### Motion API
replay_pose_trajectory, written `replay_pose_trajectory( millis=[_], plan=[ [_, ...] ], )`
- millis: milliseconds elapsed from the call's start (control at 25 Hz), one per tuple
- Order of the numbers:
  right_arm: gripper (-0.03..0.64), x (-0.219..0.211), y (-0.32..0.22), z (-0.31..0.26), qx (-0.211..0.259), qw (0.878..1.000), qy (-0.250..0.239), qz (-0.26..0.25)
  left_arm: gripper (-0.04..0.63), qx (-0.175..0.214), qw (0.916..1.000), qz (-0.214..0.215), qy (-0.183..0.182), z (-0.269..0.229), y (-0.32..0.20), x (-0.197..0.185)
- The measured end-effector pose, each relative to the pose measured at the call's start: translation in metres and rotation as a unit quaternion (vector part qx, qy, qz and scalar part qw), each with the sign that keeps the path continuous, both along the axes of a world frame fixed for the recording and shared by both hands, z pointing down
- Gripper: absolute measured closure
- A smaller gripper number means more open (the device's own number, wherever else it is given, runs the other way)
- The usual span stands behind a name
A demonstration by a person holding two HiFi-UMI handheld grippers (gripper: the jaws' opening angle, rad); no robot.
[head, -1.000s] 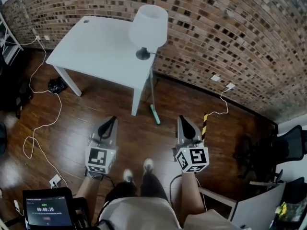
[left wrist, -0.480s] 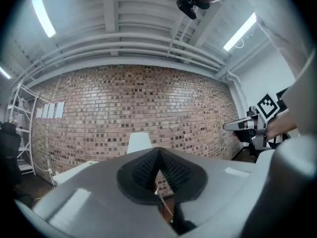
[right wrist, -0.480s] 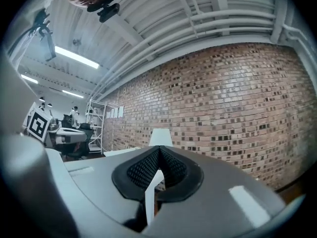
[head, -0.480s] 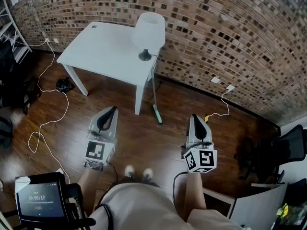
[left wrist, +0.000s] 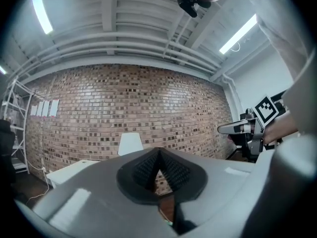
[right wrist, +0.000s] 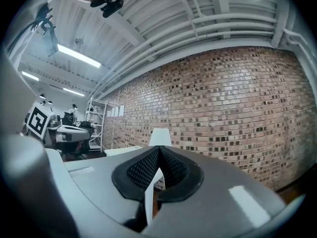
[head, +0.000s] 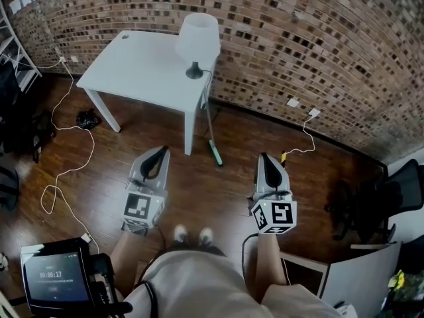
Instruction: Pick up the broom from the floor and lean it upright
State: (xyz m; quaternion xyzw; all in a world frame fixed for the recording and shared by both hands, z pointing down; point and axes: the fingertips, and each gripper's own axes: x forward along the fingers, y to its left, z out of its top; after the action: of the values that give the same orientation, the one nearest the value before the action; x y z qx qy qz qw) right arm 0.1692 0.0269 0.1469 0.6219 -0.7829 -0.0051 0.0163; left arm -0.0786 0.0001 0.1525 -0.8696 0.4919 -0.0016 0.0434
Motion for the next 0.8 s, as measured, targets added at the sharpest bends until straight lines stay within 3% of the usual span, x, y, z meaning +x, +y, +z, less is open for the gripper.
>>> replay_pose_trajectory(
  millis=[440, 800],
  plan=[
    [0.604, -0.012, 0.043, 0.022, -0.014, 1.000, -0.001, 0.009, 0.595, -0.022, 0.9991, 0.035, -0.004, 0.026, 0.038, 0.006],
    [0.604, -0.016, 0.110, 0.041, -0.030, 0.999, 0.003, -0.014, 0.595, -0.018, 0.9992, 0.026, -0.026, 0.037, 0.106, 0.017]
  ],
)
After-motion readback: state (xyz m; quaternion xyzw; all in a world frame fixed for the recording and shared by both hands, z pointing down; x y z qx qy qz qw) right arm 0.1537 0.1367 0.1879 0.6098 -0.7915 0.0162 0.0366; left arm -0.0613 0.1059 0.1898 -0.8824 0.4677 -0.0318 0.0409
